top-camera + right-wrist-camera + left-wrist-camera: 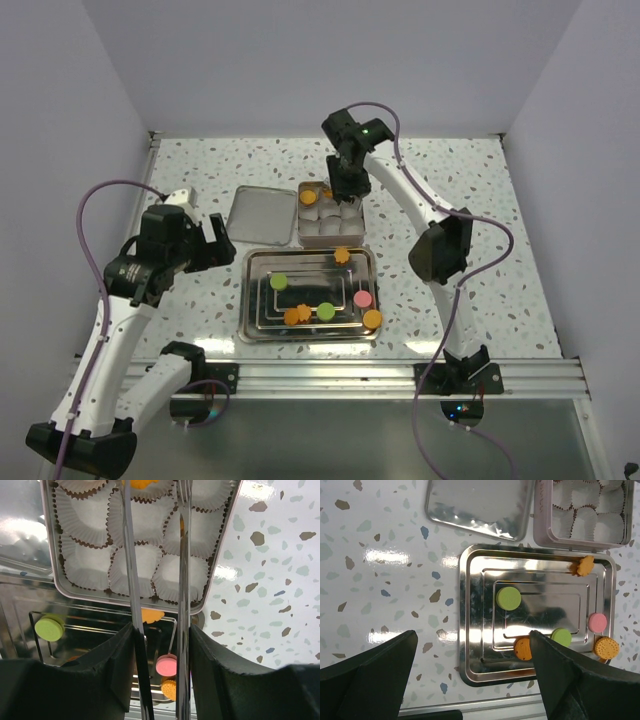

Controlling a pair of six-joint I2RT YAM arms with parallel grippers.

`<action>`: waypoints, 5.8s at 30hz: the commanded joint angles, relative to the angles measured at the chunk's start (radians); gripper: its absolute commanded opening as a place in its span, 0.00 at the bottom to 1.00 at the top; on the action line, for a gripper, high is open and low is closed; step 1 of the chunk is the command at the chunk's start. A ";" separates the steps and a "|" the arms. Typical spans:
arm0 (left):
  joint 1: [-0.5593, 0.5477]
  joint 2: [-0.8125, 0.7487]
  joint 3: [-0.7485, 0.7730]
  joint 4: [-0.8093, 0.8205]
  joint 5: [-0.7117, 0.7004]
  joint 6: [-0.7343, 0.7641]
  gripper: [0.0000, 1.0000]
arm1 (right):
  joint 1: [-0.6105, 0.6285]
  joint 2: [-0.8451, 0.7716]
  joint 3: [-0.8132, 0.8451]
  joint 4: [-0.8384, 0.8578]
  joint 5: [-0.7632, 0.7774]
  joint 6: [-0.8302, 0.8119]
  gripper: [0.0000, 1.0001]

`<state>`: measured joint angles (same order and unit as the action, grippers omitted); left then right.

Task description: Pack the cookies

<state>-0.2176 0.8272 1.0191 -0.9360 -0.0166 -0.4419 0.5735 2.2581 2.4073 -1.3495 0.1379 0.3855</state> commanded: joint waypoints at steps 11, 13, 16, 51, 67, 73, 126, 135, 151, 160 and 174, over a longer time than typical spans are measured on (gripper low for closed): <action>-0.006 0.013 0.036 0.049 -0.016 0.025 1.00 | -0.015 0.006 0.076 -0.076 -0.027 -0.019 0.52; -0.005 0.010 0.035 0.049 -0.016 0.025 1.00 | -0.015 0.000 0.076 -0.079 -0.032 -0.014 0.52; -0.006 0.009 0.036 0.048 -0.016 0.025 1.00 | -0.015 -0.017 0.078 -0.085 -0.037 -0.008 0.52; -0.019 -0.069 -0.004 0.048 0.033 -0.015 1.00 | 0.523 -0.309 -0.432 0.024 -0.041 0.185 0.54; -0.040 -0.115 -0.013 0.011 -0.013 -0.001 1.00 | 0.589 -0.163 -0.309 -0.060 -0.011 0.185 0.54; -0.049 -0.122 -0.016 0.011 -0.025 0.003 1.00 | 0.591 -0.132 -0.275 -0.094 0.009 0.188 0.54; -0.057 -0.220 -0.117 0.012 -0.039 -0.041 1.00 | 0.715 -0.075 -0.355 -0.237 0.042 0.162 0.49; -0.057 -0.237 -0.132 0.009 -0.046 -0.052 1.00 | 0.713 -0.077 -0.450 -0.238 0.066 0.141 0.38; -0.057 -0.204 -0.041 -0.030 -0.088 -0.060 1.00 | 0.643 -0.190 -0.424 -0.238 0.164 0.173 0.35; -0.055 -0.171 -0.010 -0.049 -0.094 -0.058 1.00 | 0.572 -0.275 -0.410 -0.235 0.126 0.159 0.38; -0.055 -0.096 -0.088 0.157 0.239 -0.196 1.00 | 0.572 -0.374 -0.332 -0.091 -0.067 0.234 0.40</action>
<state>-0.2707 0.6926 0.9325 -0.9108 0.1062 -0.5442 1.1450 1.9537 1.9816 -1.3491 0.1085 0.5777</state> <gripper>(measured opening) 0.997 0.397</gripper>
